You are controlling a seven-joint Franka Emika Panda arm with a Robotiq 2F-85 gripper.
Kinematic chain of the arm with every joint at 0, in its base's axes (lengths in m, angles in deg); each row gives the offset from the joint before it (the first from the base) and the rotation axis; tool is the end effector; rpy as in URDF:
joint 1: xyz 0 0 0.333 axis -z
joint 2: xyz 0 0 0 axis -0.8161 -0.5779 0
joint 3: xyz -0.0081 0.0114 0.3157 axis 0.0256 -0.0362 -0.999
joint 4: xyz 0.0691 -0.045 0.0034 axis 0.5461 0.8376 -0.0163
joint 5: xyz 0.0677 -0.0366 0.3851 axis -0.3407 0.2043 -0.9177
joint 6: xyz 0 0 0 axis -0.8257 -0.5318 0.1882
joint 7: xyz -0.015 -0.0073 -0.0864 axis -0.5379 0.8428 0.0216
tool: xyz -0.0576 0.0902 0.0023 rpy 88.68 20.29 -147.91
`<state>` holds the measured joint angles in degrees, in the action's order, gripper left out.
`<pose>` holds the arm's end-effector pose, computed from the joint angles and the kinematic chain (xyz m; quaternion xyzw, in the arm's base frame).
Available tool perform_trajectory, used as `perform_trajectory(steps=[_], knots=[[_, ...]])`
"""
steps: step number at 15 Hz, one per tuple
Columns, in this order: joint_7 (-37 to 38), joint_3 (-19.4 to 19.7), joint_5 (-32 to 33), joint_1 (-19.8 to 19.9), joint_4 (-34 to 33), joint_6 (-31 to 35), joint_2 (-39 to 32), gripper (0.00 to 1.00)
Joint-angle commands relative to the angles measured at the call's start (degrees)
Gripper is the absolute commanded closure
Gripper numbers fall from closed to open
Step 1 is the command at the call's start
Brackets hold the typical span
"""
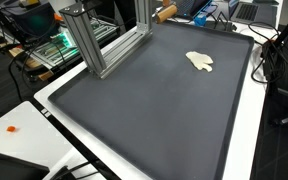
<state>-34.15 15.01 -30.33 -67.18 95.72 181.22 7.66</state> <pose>0.4705 0.1708 0.4879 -0.9976 0.0637 0.0135 0.0223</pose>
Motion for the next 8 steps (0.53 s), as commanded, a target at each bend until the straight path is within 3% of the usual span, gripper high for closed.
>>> perform_trajectory(steps=[1, 8], knots=[[-5.3, -1.1, -1.7, 1.6, 6.7, 0.1, 7.9, 0.78], [-12.6, -1.2, -3.4, 1.3, 13.8, -1.7, 16.1, 0.78]])
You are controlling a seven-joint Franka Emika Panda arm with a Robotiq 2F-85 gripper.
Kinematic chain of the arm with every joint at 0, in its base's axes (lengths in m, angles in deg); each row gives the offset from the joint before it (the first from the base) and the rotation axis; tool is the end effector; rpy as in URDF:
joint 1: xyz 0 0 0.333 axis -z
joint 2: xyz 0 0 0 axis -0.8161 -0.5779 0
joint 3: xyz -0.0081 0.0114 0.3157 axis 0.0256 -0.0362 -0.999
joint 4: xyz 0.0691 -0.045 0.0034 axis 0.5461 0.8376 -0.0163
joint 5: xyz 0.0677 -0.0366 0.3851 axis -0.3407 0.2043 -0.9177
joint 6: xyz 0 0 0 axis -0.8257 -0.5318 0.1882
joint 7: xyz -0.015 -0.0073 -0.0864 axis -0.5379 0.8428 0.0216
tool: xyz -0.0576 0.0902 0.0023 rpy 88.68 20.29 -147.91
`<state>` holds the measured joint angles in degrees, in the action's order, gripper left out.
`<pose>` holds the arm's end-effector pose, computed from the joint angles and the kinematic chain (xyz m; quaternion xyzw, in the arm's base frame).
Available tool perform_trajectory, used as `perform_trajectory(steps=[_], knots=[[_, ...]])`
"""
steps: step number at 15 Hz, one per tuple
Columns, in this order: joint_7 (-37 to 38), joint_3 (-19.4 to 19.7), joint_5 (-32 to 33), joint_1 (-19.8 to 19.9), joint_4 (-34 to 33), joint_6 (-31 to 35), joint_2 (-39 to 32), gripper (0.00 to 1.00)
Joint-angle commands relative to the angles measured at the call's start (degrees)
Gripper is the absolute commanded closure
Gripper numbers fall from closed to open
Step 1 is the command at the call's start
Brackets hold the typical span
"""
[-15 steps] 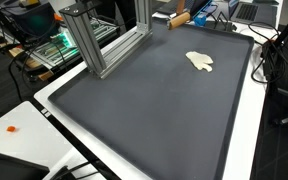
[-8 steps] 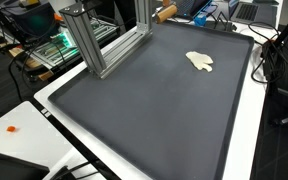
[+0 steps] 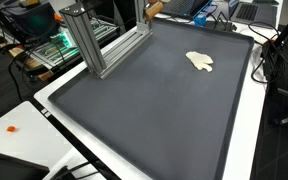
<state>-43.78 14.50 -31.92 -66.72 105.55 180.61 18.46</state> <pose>0.4131 0.1548 0.4933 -0.9996 -0.0131 0.0093 0.0253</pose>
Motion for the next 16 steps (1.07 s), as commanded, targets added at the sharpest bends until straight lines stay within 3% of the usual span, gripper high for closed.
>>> perform_trajectory(steps=[1, 16], knots=[[-3.7, -0.6, -1.8, 0.8, 4.8, -1.3, 6.4, 0.78], [-5.0, -2.6, -0.1, 1.0, 10.5, -3.6, 14.7, 0.78]])
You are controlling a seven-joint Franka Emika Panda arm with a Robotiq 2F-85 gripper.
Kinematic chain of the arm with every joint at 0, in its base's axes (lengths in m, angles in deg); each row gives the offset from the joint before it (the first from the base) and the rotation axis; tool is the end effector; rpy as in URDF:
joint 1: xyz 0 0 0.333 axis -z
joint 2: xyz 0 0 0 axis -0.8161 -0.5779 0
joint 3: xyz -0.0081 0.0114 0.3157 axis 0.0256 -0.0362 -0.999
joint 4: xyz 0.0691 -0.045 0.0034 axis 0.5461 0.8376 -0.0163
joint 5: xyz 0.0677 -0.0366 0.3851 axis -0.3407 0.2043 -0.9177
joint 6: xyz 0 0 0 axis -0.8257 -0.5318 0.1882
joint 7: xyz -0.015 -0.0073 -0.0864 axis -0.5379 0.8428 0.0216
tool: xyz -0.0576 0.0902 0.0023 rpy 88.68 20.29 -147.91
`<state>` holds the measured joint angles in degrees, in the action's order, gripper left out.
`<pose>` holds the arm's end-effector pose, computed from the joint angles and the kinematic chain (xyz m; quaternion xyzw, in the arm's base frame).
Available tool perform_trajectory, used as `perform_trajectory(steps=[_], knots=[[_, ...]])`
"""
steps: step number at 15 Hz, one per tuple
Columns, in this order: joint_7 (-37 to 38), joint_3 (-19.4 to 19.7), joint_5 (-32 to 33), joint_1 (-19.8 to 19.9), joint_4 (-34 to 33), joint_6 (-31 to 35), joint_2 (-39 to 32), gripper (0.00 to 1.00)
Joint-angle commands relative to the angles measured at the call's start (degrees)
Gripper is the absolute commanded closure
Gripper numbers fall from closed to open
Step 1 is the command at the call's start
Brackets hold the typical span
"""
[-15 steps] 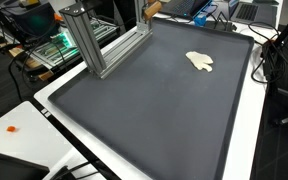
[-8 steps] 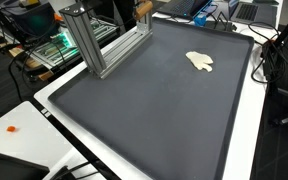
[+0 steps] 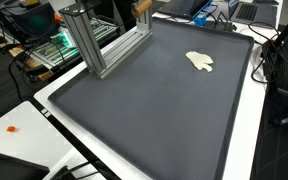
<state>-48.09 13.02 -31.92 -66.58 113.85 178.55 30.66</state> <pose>0.3519 0.1451 0.5062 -0.9982 -0.0575 -0.0106 0.0121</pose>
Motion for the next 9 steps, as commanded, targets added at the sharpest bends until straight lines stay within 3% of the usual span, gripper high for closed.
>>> perform_trajectory(steps=[1, 9], knots=[[-0.6, -1.2, 0.1, 0.9, 2.4, -1.6, 2.5, 0.78], [0.5, -3.0, 0.1, 0.8, 5.3, -1.1, 2.6, 0.78]])
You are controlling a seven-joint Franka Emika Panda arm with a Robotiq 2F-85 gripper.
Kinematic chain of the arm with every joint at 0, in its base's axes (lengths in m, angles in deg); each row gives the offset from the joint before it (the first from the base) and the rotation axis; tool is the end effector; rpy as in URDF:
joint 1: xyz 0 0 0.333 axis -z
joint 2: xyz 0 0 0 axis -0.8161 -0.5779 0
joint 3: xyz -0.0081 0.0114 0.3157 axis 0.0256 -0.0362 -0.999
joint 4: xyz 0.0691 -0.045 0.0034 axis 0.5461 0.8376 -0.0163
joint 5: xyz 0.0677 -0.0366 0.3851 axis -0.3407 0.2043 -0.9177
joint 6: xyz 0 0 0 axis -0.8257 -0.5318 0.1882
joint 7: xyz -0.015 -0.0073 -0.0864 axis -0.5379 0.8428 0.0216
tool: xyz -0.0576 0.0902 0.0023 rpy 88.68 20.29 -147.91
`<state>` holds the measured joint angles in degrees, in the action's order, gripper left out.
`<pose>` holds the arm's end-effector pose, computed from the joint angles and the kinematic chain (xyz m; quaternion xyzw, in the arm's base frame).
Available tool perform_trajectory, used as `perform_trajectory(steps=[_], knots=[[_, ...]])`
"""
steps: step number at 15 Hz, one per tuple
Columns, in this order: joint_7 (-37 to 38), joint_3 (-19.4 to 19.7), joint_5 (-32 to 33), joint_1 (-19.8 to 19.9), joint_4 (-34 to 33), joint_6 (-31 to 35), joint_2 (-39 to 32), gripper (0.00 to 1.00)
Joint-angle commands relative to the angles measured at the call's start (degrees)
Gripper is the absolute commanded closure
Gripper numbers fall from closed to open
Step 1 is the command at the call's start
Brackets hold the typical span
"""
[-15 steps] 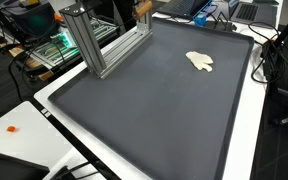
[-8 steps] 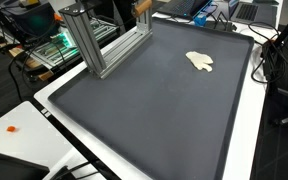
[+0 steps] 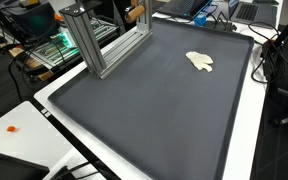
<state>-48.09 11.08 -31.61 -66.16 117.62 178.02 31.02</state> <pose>0.3380 0.1482 0.4751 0.9976 0.0657 -0.0203 0.0094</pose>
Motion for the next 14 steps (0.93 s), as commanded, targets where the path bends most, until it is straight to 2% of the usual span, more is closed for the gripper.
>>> perform_trajectory(steps=[1, 14], knots=[[0.8, -1.2, -0.1, 0.4, 1.7, -0.4, 2.6, 0.78], [6.4, -2.2, -1.6, 0.7, 4.5, -1.0, 6.4, 0.78]])
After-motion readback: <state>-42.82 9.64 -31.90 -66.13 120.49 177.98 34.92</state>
